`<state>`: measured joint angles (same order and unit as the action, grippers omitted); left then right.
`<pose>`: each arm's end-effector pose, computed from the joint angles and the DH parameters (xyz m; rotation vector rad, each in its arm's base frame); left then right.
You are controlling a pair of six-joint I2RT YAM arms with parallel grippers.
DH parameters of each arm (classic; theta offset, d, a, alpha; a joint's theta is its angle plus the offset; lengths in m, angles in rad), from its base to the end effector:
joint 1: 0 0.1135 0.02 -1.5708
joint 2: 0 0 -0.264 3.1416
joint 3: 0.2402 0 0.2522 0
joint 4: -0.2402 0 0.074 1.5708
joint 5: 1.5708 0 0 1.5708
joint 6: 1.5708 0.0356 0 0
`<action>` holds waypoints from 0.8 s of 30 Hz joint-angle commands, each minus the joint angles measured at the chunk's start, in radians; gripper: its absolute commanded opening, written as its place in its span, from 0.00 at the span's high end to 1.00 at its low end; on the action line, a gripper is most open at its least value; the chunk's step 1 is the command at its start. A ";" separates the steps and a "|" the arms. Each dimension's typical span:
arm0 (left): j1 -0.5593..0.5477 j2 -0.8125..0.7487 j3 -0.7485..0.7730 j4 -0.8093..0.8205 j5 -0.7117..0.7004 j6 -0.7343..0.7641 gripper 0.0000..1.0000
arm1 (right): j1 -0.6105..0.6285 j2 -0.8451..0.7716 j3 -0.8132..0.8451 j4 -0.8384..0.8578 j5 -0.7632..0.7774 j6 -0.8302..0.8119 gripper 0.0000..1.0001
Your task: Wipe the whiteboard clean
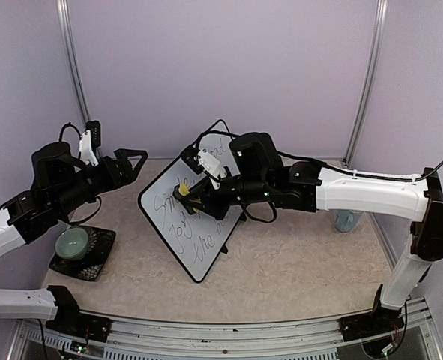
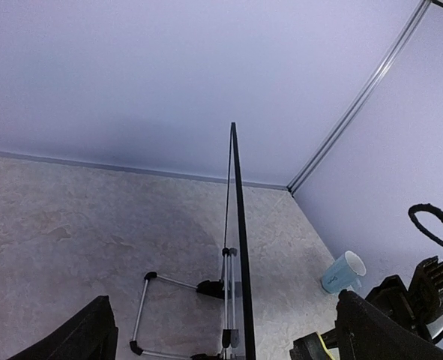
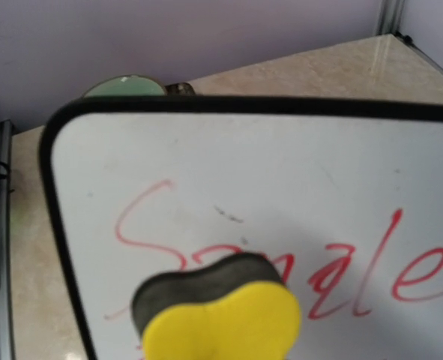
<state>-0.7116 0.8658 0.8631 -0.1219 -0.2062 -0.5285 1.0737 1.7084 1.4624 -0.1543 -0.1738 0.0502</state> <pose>0.1578 -0.1264 0.3604 0.0009 1.7501 -0.7470 0.1896 0.3623 0.3310 -1.1204 1.7502 0.8855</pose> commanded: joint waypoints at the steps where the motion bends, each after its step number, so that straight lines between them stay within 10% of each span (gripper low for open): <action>1: 0.041 0.002 -0.006 0.008 0.141 0.026 0.02 | 0.041 0.028 0.057 -0.025 0.086 0.004 0.85; 24: -0.198 -0.118 -0.126 -0.077 -0.132 -0.257 0.14 | 0.184 0.180 0.237 -0.081 0.423 0.004 0.89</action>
<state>-0.8749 0.7315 0.7078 -0.1452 -0.2344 -0.7536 1.2392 1.8595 1.6482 -0.2085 0.1703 0.0456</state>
